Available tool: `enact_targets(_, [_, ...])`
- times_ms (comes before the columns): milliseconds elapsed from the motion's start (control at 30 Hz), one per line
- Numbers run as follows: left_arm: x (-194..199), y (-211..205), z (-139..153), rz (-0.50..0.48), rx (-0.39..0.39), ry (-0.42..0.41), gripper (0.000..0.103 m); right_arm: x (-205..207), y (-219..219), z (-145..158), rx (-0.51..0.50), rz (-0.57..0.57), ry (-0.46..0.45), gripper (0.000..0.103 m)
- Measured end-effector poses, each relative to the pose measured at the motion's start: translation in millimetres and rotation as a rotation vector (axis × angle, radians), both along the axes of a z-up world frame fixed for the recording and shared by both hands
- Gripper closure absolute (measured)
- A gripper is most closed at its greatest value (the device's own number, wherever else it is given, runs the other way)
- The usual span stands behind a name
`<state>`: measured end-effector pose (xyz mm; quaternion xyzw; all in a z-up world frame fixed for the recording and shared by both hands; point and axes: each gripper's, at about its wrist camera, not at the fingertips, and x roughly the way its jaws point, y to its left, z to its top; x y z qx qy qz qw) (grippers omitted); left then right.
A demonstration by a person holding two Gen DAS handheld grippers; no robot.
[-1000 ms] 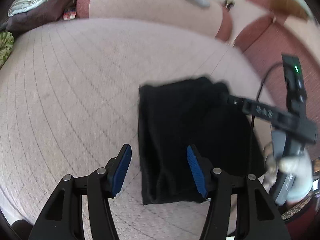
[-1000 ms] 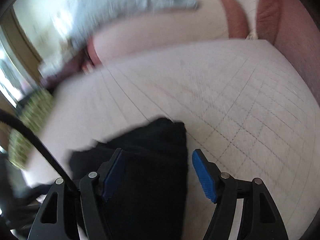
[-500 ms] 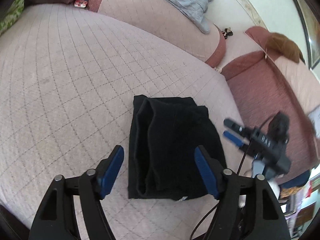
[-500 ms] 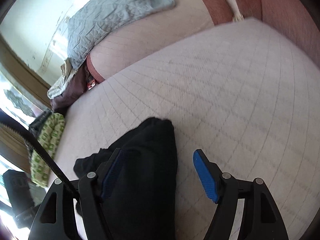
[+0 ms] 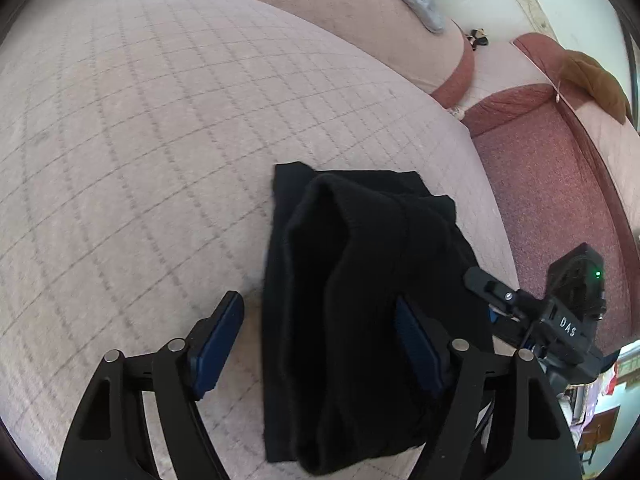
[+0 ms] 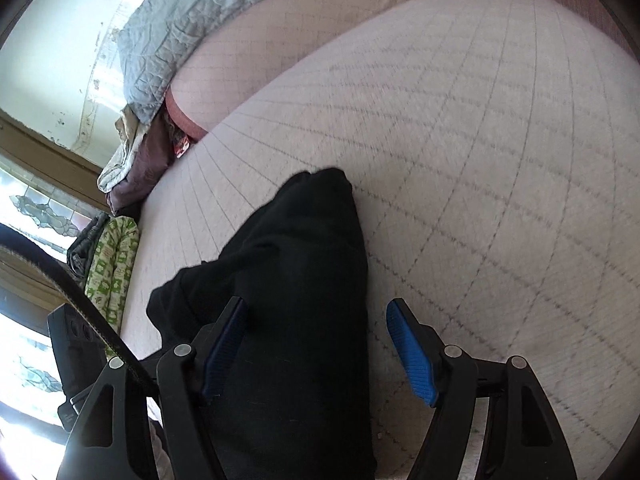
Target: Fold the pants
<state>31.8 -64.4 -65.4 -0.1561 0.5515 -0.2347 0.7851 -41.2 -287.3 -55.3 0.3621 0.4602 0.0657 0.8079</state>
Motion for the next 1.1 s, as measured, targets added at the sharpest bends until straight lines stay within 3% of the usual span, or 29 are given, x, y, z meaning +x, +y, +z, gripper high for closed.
enact_targets(67, [2.5,-7.4,-3.0,-0.011,-0.014,0.000,0.020,0.0,0.0,-3.0,0.021,-0.005,-0.011,0.025])
enact_targets(167, [4.1,-18.4,-5.4,-0.026,-0.039,0.002,0.023,1.3,0.3,-12.9,0.142,0.014,-0.031,0.024])
enact_targets(200, [3.2,-22.4,-4.5,-0.032,-0.051,0.003,0.038,2.3,1.8,-14.2,0.153,0.025,-0.037,0.027])
enact_targets(300, [3.2,-28.4,-0.8,-0.030,-0.029,-0.006,0.055,4.7,9.4,-9.8,0.113,0.060,-0.050,0.051])
enact_targets(367, [4.5,-27.0,4.0,-0.022,-0.044,-0.009,0.058,6.2,13.0,-2.3,0.078,0.078,-0.072,0.062])
enact_targets(467, [14.1,-26.3,13.0,-0.006,-0.067,-0.021,0.058,12.2,16.4,15.3,0.033,0.090,-0.133,0.066])
enact_targets(633, [56.3,-40.5,22.1,0.019,-0.050,-0.037,0.058,42.6,11.6,38.8,-0.044,0.068,-0.219,0.066])
enact_targets(733, [86.8,-51.4,15.1,0.049,0.036,-0.015,0.055,54.8,0.6,31.5,-0.098,0.016,-0.198,0.046])
enact_targets(767, [93.9,-51.2,11.2,0.071,0.070,0.001,0.055,56.7,-4.0,26.0,-0.108,-0.008,-0.171,0.035])
enact_targets(867, [99.5,-42.6,13.7,0.083,0.023,0.039,0.055,52.1,-23.1,17.8,-0.077,-0.078,-0.119,0.033])
enact_targets(1067, [71.2,-29.0,78.2,0.108,0.005,-0.134,0.054,35.2,-40.1,42.0,-0.021,-0.118,-0.199,0.033])
enact_targets(1100, [69.8,-32.1,88.4,0.102,-0.011,-0.159,0.051,33.5,-38.0,45.0,-0.014,-0.111,-0.209,0.033])
